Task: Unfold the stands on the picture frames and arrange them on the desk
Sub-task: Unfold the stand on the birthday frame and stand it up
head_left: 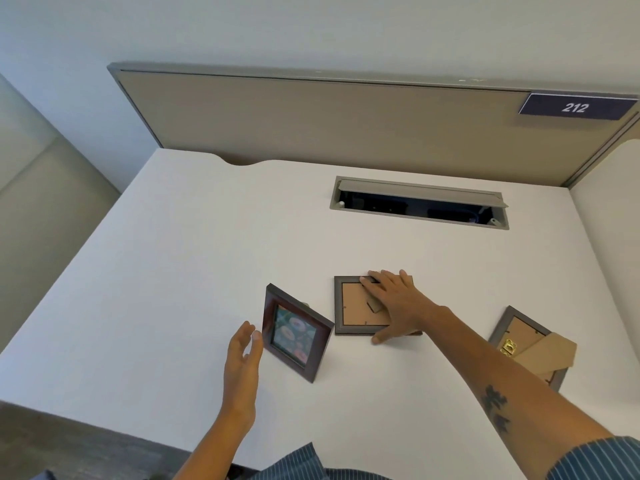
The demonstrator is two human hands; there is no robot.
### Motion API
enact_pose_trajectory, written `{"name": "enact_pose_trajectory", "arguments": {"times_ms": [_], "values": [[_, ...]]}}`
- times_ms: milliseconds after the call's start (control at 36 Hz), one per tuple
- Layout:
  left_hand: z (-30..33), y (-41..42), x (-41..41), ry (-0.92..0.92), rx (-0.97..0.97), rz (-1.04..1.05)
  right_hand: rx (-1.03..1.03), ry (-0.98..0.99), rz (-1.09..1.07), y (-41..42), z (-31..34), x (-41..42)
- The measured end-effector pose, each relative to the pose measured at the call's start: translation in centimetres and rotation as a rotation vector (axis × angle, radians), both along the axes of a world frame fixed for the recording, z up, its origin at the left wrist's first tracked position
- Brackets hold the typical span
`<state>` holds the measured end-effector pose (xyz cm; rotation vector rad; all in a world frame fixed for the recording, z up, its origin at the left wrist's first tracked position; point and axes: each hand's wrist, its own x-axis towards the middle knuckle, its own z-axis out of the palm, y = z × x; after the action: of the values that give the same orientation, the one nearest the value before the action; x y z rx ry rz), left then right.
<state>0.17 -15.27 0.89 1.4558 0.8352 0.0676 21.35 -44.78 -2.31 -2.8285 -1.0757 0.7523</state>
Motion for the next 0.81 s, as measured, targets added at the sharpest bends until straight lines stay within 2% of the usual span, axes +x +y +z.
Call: {"name": "enact_pose_trajectory", "arguments": {"times_ms": [278, 417, 528, 722, 806], "values": [[1.7, 0.3, 0.0, -0.096, 0.026, 0.046, 0.034, -0.097, 0.037, 0.1, 0.8, 0.1], [2.8, 0.8, 0.3, -0.167, 0.072, 0.090, 0.170, -0.102, -0.059, -1.5, 0.5, -1.3], [3.8, 1.0, 0.9, -0.254, 0.107, 0.122, 0.429, -0.015, -0.277, -2.6, 1.0, -2.8], [6.2, 0.2, 1.7, -0.410, 0.167, 0.110, 1.103, 0.361, -0.669, -3.8, 2.8, -7.7], [6.8, -0.3, 1.9, -0.454, 0.195, 0.078, 1.443, 0.738, -0.800, -3.7, 3.7, -9.9]]}}
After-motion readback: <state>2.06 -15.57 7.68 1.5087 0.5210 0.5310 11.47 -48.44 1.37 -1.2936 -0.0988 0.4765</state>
